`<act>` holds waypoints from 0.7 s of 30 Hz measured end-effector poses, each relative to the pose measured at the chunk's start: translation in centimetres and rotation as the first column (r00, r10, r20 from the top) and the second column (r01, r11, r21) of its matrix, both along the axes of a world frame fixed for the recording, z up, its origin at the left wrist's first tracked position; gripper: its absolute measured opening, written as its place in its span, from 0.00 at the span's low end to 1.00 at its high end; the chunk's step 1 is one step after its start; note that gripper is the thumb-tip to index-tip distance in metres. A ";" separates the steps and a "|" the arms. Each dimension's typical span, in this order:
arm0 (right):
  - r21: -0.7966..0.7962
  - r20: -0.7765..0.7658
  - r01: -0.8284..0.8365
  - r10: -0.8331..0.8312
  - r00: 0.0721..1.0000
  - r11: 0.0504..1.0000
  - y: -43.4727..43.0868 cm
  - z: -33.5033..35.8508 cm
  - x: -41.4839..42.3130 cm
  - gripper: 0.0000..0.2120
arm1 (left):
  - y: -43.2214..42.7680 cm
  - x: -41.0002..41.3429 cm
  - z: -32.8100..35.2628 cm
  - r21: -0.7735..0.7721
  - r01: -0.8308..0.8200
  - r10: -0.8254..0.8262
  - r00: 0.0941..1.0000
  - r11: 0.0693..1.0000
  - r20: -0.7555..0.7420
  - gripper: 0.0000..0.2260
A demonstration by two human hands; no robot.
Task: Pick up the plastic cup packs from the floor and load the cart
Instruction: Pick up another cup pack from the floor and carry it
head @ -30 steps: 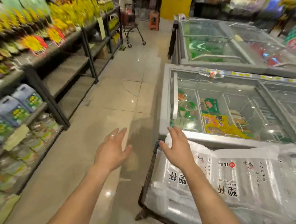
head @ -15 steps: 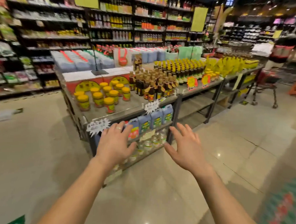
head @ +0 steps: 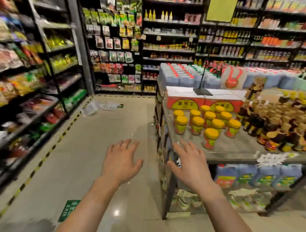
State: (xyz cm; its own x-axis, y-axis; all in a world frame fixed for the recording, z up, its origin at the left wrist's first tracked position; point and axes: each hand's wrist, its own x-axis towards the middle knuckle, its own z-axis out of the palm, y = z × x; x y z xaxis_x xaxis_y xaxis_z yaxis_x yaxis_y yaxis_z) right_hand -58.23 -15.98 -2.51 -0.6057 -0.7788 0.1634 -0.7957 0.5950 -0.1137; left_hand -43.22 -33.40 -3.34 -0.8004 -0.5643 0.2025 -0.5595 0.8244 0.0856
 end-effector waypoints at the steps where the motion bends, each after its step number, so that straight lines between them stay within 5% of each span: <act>1: -0.008 0.004 -0.022 0.022 1.000 1.000 -2.4 -0.1 -1.5 0.35 | -2.2 -1.2 0.0 -0.007 -0.021 0.021 1.000 1.000 -0.004 0.34; 15: -0.094 0.088 -0.279 0.287 0.954 0.956 -35.6 -0.3 -19.0 0.40 | -30.1 -14.8 1.3 0.003 -0.270 0.270 0.963 0.963 0.007 0.39; 21: -0.030 0.103 -0.309 0.311 0.945 0.950 -48.3 -1.1 -23.2 0.37 | -42.8 -18.6 -0.6 0.009 -0.280 0.279 0.959 0.960 0.041 0.31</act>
State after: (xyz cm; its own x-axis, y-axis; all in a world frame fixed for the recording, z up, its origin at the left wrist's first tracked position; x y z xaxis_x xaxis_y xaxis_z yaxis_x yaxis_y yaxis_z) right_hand -81.47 -64.24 -3.65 -0.3489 -0.9290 0.1238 -0.9237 0.3186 -0.2128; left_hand -61.82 -76.16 -3.97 -0.6175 -0.7692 0.1646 -0.7705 0.6336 0.0703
